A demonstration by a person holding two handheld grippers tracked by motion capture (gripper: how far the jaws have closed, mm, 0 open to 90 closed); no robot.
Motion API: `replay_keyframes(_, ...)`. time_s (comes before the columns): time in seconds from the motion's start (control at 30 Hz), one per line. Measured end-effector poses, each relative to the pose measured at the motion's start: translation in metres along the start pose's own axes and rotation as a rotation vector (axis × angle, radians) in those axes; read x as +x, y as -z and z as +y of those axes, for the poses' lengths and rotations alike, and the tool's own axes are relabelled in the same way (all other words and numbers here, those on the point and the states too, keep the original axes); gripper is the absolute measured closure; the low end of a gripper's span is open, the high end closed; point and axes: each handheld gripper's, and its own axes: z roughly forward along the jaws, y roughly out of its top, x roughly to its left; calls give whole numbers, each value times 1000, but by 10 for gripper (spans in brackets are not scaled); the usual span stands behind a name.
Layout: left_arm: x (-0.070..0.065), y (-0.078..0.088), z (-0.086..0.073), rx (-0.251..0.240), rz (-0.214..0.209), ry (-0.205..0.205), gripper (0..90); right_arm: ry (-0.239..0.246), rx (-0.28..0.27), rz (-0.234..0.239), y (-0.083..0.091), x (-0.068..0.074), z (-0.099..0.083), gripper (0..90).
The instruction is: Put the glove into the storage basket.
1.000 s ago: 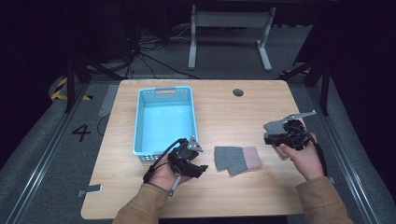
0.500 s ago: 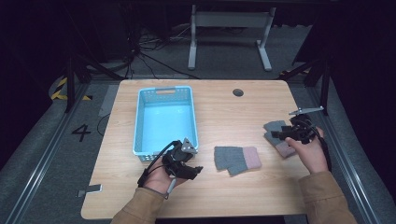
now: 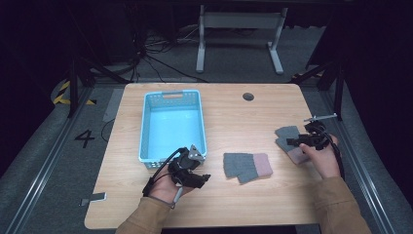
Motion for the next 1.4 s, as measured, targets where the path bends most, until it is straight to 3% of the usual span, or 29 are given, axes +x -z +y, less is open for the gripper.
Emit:
replay_keyframes(0.37,-1,0,0,3,-1,1,414,-36,31,-24,-13,-7,-4,350)
replay_keyframes(0.47,-1,0,0,3,-2,-2,414,-16,38,-44,-15,-4,-4,350)
replay_keyframes(0.6,-1,0,0,4,-2,-2,414,46,57,-104,-18,3,-3,343)
replay_keyframes(0.9,-2,-1,0,6,-2,0,414,41,61,-109,-19,4,-3,366)
replay_keyframes(1.1,-2,-2,0,7,0,-2,414,47,60,-98,-18,5,-3,457)
replay_keyframes(1.13,-2,-2,0,7,0,-1,414,50,65,-91,-16,7,-2,551)
replay_keyframes(1.2,-2,-2,0,7,-1,-1,414,52,66,-83,-16,9,-2,628)
replay_keyframes(1.4,-2,-2,0,6,-2,-2,414,52,78,-67,-14,10,-1,752)
